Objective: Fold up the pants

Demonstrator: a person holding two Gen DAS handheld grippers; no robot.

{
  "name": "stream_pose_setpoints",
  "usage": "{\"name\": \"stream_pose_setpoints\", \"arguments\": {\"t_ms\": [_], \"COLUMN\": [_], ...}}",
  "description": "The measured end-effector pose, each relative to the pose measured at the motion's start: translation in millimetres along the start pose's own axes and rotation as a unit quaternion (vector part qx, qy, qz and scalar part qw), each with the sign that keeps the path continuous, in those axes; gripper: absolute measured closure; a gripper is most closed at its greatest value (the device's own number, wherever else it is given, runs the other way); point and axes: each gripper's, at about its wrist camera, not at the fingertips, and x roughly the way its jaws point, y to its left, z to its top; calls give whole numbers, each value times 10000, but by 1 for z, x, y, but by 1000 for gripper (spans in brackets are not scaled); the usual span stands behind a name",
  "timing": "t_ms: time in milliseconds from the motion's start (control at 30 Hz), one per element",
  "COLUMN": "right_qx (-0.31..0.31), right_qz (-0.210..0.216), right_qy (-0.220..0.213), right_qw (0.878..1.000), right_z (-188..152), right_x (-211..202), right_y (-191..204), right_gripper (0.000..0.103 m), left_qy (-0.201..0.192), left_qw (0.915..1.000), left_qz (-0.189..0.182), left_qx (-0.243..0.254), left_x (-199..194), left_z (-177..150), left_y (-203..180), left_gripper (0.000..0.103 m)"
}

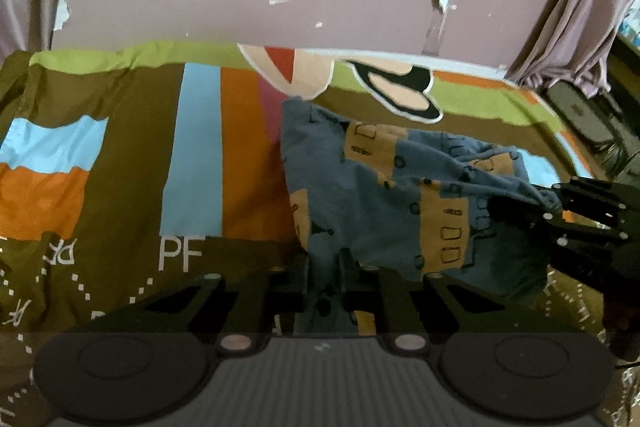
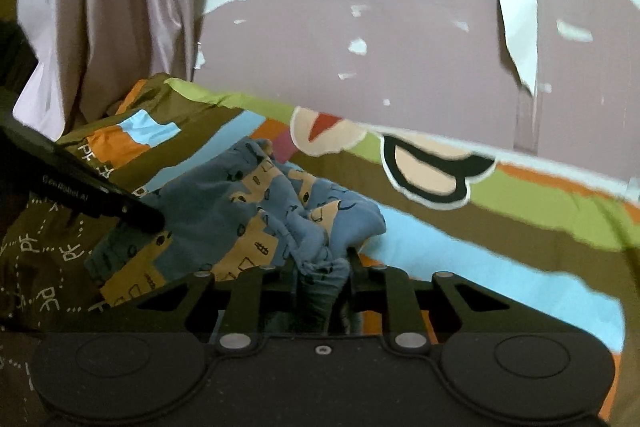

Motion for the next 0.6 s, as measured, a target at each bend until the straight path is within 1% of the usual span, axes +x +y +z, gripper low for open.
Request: {"name": "stream_pose_setpoints", "arguments": {"t_ms": [100,167,267,333,467,533,567,600], "right_qx": [-258,-398,-589,-600,-784,-817,-827,-855], "right_qz": [-17,-32,-45,-10,-23,10,-10,-40], "right_qy": [-145,-211,-366,-469,-489,-339,-289,-211], "right_qw": [9996,9990,9976,9971,9957,9961,9962,9961], "right_z": [16,33,64,88,124,136,138,136], "right_x": [-3,0,8,15,40,62,73,87], "right_y": [4,2,-5,-11,-13,-13,-13,-14], "right_gripper": [81,81,81,81,81,80,77,70], "left_qy": [-135,-232,-562,-789,-1082,-1089,-1037,-931], "left_qw": [9999,9997,9982,9965,9931,9924,9927,9930], "left_qz": [-32,-26,103,181,391,539,609,723], "left_qx": [-32,43,168,228,237,180,134,129], "left_x": [-9,-12,-20,-25,-27,-17,-9,3], "left_z": [9,20,43,59,85,95,97,98], "left_y": [-3,-4,-1,2,11,17,22,26], "left_gripper": [89,89,89,89,89,88,88,86]}}
